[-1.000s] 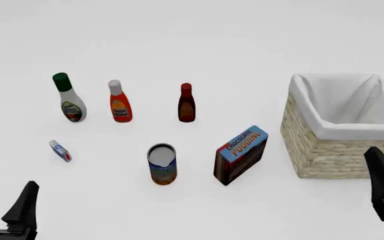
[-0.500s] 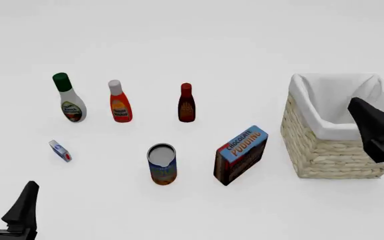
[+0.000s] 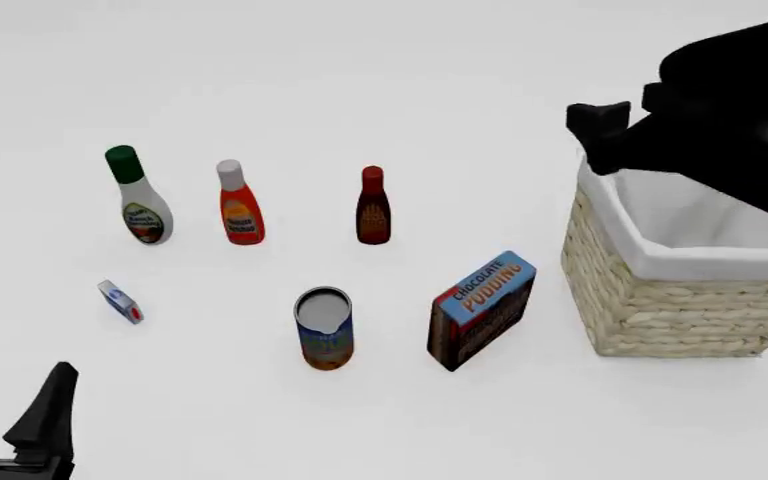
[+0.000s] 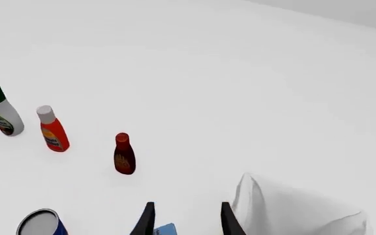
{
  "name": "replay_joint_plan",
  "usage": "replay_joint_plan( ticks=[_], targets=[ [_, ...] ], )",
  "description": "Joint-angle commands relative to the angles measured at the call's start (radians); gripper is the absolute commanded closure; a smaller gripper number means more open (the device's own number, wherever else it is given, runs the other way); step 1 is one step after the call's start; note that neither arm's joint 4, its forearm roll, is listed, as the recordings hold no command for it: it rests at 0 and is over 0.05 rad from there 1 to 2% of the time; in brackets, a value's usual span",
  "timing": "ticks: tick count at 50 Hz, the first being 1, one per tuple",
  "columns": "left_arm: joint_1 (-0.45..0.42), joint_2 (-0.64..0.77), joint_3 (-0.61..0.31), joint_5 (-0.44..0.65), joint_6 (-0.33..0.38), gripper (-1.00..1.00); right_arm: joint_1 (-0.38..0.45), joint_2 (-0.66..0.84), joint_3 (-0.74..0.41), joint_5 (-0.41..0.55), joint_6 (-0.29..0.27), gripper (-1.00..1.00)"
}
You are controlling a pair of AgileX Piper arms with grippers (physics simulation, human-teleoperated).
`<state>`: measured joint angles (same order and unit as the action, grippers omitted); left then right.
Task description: Pick the bbq sauce and place it in the basket.
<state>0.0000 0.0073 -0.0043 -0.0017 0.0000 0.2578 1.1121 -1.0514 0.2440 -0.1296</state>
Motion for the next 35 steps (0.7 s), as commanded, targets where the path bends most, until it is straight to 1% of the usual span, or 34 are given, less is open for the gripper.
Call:
replay_joint_plan(
  ticks=[1,2,5,7,10,15,16,23,29,35],
  targets=[
    [0.0,0.0,0.0,0.0,0.0,-1.0,0.04,0.182,-0.164,0.04,0.012,-1.0],
    [0.0,0.0,0.0,0.0,0.0,-1.0,0.05,0.204,-0.194,0.056,0.02,-1.0],
    [0.0,0.0,0.0,0.0,0.0,-1.0,0.055,0.223,-0.22,0.069,0.021,-1.0],
    [0.0,0.0,0.0,0.0,0.0,-1.0,0.058,0.247,-0.251,0.078,0.012,-1.0],
    [0.0,0.0,0.0,0.0,0.0,-1.0,0.073,0.284,-0.292,0.095,0.029,-1.0],
    [0.0,0.0,0.0,0.0,0.0,-1.0,0.081,0.329,-0.325,0.094,0.021,-1.0],
    [0.0,0.0,0.0,0.0,0.0,-1.0,0.085,0.344,-0.337,0.096,0.032,-1.0],
    [0.0,0.0,0.0,0.0,0.0,-1.0,0.103,0.416,-0.379,0.092,0.04,-1.0],
    [0.0,0.0,0.0,0.0,0.0,-1.0,0.118,0.481,-0.428,0.1,0.068,-1.0],
    [0.0,0.0,0.0,0.0,0.0,-1.0,0.133,0.568,-0.527,0.128,0.077,-1.0]
  ],
)
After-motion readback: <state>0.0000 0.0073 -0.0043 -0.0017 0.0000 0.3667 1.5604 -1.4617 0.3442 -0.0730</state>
